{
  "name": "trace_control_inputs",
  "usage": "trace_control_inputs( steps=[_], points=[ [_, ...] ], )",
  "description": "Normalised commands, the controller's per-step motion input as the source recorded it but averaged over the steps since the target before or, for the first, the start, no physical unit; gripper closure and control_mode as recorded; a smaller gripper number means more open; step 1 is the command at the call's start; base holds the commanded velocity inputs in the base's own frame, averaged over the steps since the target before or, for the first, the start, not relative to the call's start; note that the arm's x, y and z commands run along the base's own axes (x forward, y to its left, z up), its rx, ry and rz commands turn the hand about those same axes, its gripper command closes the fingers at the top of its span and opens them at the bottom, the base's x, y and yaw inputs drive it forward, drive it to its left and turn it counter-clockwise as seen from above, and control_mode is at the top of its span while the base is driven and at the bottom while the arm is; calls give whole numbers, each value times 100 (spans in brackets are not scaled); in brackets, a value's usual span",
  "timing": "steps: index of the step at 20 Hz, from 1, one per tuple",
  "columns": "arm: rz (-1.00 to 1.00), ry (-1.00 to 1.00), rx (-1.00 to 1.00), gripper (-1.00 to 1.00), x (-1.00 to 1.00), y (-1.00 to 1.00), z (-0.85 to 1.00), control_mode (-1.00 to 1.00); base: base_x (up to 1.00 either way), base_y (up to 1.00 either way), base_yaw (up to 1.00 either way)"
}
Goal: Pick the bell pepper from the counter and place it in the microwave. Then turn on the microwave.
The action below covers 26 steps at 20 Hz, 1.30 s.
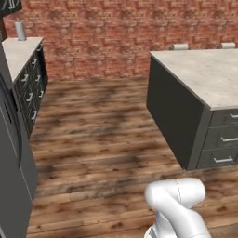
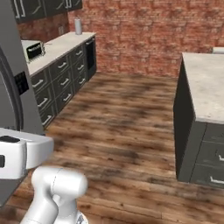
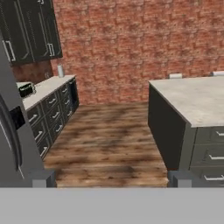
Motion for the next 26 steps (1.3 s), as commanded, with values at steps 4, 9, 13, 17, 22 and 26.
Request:
trace_control_inputs(
  steps=[4, 9, 13, 17, 22, 26],
  points=[
    [0, 0, 0, -100, 0, 0, 0, 100, 0, 0, -53],
    [0, 0, 0, -100, 0, 0, 0, 100, 1, 0, -53],
    [0, 0, 0, -100, 0, 0, 0, 100, 11, 0, -52],
    [0, 0, 0, -100, 0, 0, 0, 100, 17, 0, -50],
    [0, 0, 0, -100, 0, 0, 0, 100, 44, 18, -35],
    [0, 0, 0, -100, 0, 0, 0, 100, 67, 43, -16]
  ],
)
